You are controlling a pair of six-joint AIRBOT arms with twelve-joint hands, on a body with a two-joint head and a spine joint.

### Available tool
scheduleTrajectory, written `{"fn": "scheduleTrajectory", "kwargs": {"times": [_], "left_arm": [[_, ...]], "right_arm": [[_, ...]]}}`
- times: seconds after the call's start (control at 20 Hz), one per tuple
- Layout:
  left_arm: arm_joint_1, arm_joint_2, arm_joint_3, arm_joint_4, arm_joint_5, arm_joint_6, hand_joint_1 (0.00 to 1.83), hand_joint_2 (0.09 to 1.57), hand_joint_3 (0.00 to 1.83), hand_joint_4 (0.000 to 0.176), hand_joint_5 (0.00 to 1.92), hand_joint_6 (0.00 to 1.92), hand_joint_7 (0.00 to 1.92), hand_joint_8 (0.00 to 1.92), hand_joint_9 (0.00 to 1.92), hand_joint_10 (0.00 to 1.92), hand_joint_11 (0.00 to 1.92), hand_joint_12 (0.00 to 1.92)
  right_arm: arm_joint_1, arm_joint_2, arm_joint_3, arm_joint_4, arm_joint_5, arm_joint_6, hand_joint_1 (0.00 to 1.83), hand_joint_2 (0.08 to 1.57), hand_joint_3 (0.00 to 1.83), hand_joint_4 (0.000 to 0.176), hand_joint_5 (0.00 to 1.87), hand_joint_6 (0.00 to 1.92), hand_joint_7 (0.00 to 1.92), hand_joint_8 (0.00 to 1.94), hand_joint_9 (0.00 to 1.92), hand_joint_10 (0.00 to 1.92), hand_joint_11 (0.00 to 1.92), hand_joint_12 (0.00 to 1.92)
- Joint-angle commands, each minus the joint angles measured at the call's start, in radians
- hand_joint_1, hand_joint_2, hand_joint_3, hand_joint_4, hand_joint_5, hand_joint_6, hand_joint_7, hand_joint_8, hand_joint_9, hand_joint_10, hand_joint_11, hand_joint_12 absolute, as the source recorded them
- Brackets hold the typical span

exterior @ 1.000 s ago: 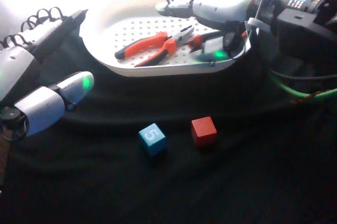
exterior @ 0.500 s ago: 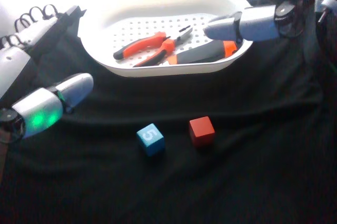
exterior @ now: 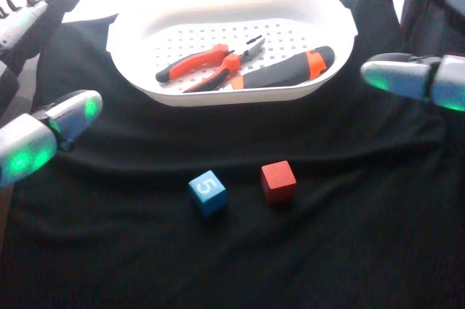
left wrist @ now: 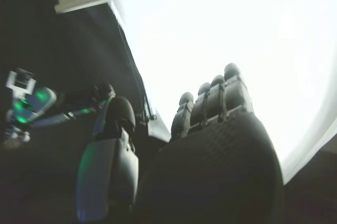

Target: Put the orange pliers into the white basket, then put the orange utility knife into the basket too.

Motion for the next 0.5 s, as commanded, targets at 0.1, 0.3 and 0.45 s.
{"fn": "scheduleTrajectory", "kwargs": {"times": [0.1, 0.3, 0.45], "left_arm": [[0.010, 0.047, -0.024, 0.004, -0.211, 0.017, 0.40, 1.25, 0.00, 0.105, 0.00, 0.00, 0.00, 0.00, 0.00, 0.00, 0.00, 0.00], [0.012, 0.066, -0.034, 0.016, -0.245, 0.031, 0.41, 1.26, 0.00, 0.110, 0.00, 0.00, 0.00, 0.00, 0.00, 0.00, 0.01, 0.00], [0.012, 0.096, -0.053, 0.037, -0.274, 0.065, 0.31, 1.22, 0.00, 0.146, 0.00, 0.00, 0.00, 0.00, 0.00, 0.00, 0.01, 0.00]], "right_arm": [[-0.092, 0.065, -0.058, 0.067, 0.338, 0.000, 0.27, 1.15, 0.00, 0.144, 0.00, 0.00, 0.00, 0.00, 0.00, 0.00, 0.00, 0.00], [-0.220, 0.128, -0.109, 0.144, 0.563, 0.000, 0.40, 1.13, 0.00, 0.093, 0.00, 0.00, 0.00, 0.00, 0.00, 0.00, 0.00, 0.00], [-0.229, 0.155, -0.121, 0.160, 0.657, -0.002, 0.35, 1.10, 0.00, 0.035, 0.00, 0.00, 0.00, 0.00, 0.00, 0.00, 0.00, 0.00]]}}
